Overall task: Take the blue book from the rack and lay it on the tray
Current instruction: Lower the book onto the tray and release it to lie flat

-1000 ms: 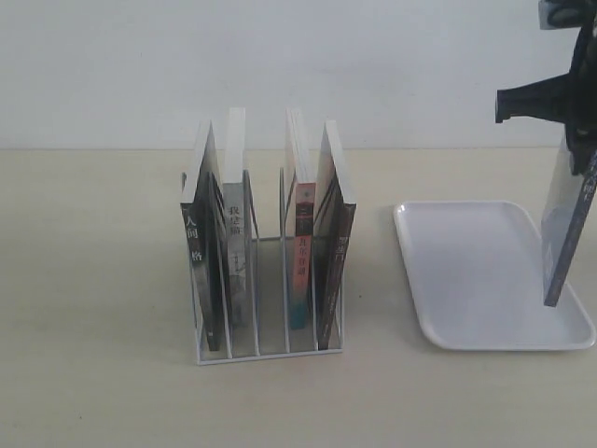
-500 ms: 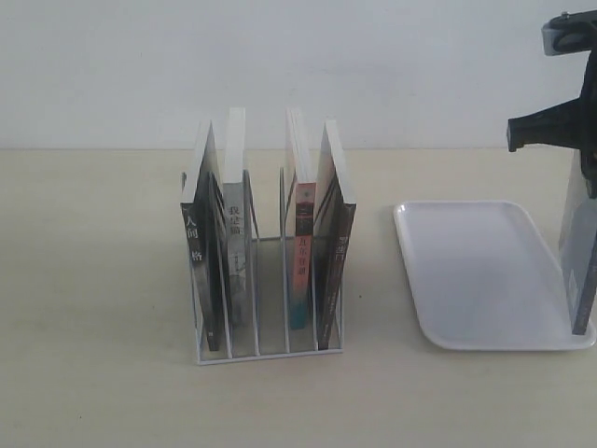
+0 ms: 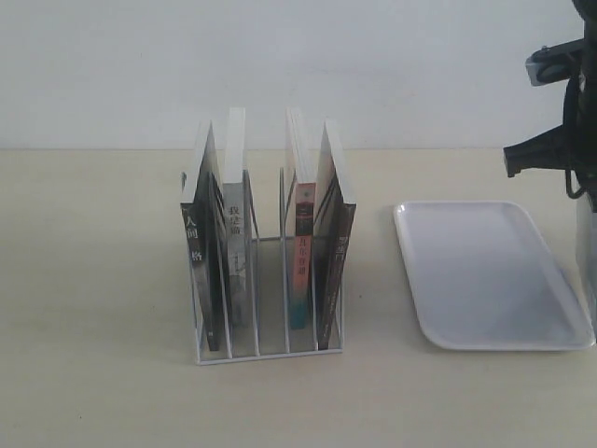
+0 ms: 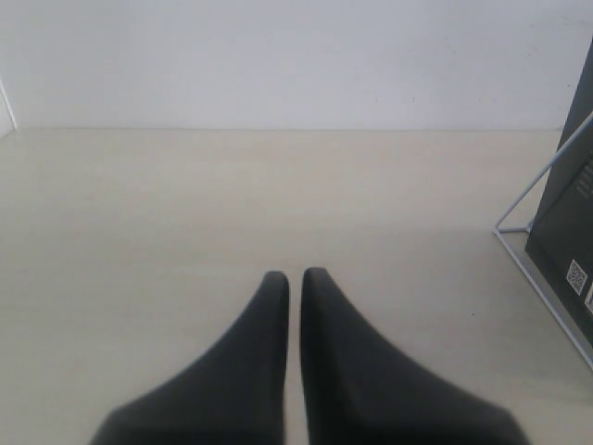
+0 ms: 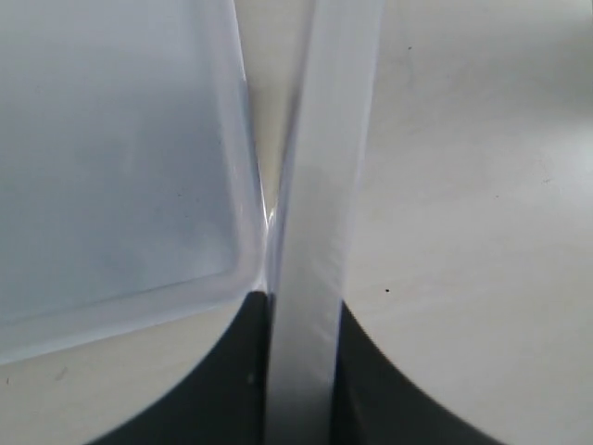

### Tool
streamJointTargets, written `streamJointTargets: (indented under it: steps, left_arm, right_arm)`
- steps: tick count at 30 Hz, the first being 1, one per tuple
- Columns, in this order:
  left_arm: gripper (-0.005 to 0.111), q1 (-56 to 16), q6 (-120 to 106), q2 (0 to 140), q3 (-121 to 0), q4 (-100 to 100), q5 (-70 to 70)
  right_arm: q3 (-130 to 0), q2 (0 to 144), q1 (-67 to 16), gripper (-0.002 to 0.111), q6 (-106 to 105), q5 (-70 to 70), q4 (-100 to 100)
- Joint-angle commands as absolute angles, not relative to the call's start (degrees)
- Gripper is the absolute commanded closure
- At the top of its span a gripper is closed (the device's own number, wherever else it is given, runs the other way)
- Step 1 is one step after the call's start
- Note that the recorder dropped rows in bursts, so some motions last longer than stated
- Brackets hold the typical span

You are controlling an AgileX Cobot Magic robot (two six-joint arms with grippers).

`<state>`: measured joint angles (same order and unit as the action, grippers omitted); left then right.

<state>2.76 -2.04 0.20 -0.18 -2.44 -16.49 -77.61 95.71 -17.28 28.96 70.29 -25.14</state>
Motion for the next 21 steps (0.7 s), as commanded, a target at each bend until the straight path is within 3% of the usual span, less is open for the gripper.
streamJointTargets:
  steps: [1, 6, 15, 21]
  left_arm:
    - [0.103, 2.8, -1.9, 0.0, 0.0, -2.4, -16.3]
    - [0.103, 2.8, -1.9, 0.0, 0.0, -2.4, -16.3]
    - [0.103, 2.8, -1.9, 0.0, 0.0, -2.4, -16.3]
    - [0.103, 2.8, -1.9, 0.0, 0.0, -2.4, -16.3]
  right_arm:
    - [-78.0, 96.2, -17.2, 0.109, 29.5, 70.0, -25.3]
    - [-78.0, 96.6, -17.2, 0.108, 29.5, 70.0, -23.2]
    - [-80.7, 96.6, -17.2, 0.085, 27.4, 69.6, -15.9]
    - [-80.7, 96.6, -17.2, 0.081, 26.8, 67.1, -14.9]
